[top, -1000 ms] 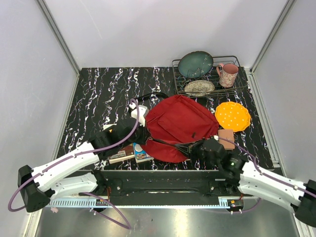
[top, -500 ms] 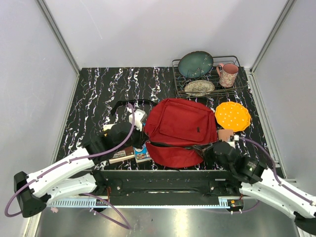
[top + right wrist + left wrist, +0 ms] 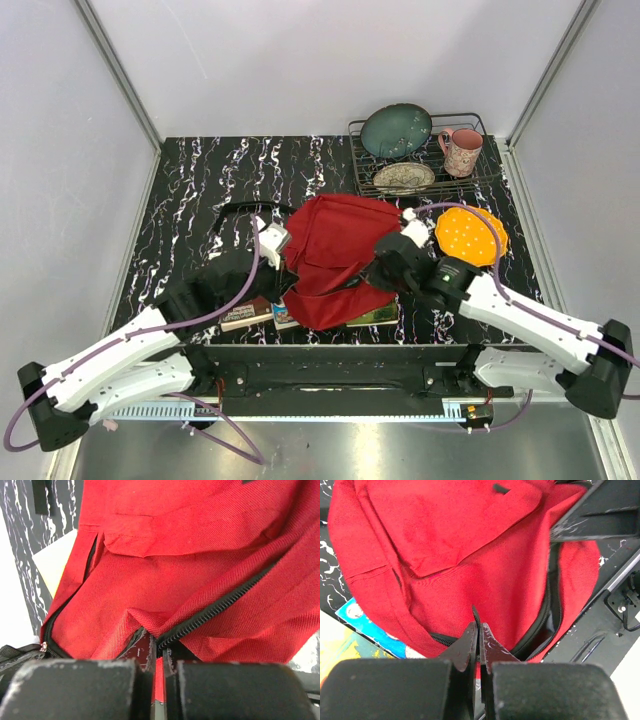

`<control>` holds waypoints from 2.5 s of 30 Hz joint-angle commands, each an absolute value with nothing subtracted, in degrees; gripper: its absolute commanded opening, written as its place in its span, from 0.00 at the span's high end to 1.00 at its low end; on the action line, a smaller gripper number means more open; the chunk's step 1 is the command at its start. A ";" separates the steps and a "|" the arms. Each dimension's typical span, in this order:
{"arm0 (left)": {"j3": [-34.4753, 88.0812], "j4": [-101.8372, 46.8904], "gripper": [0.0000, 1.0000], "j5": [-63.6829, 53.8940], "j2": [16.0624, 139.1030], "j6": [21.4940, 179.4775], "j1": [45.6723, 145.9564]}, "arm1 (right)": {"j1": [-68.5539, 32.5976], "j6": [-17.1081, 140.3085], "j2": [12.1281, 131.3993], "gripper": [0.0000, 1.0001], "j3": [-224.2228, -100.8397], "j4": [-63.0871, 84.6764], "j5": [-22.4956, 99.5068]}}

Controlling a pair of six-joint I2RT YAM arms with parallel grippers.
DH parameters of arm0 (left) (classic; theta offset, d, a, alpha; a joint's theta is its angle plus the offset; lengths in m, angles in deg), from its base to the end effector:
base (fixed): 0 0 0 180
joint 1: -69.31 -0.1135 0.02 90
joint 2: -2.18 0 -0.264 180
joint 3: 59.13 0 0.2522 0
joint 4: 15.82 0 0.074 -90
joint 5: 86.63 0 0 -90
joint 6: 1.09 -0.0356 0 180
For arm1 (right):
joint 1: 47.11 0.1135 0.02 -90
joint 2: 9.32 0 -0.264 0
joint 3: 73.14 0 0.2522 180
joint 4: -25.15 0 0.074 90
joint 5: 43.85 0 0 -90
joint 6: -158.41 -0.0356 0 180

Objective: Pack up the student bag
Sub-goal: Unzip the student bag at the center of the board.

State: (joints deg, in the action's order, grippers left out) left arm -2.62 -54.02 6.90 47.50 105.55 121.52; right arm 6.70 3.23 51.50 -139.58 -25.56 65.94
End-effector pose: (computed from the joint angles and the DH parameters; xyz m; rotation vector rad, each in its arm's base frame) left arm 0.1116 -0.1404 0.3004 0.6070 2.0228 -0.6777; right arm 0.1385 0.1690 0.2926 0.4071 2.3550 0.6378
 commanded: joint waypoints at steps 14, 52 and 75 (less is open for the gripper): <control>-1.33 -55.42 1.00 13.83 44.81 109.91 121.61 | 1.68 22.01 71.35 1.00 -158.26 -16.30 53.98; -5.46 -47.95 1.00 19.28 55.17 121.25 122.58 | -8.52 5.15 56.00 0.18 -133.31 -7.61 35.70; -7.22 -48.99 1.00 19.36 51.66 117.82 122.58 | -2.90 -4.19 66.10 1.00 -133.13 5.51 39.37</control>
State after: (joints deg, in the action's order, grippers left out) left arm -5.88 -49.39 17.32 54.56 118.49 122.35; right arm -3.14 -4.14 70.49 -133.57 3.88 34.40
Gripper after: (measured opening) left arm 0.025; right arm 0.038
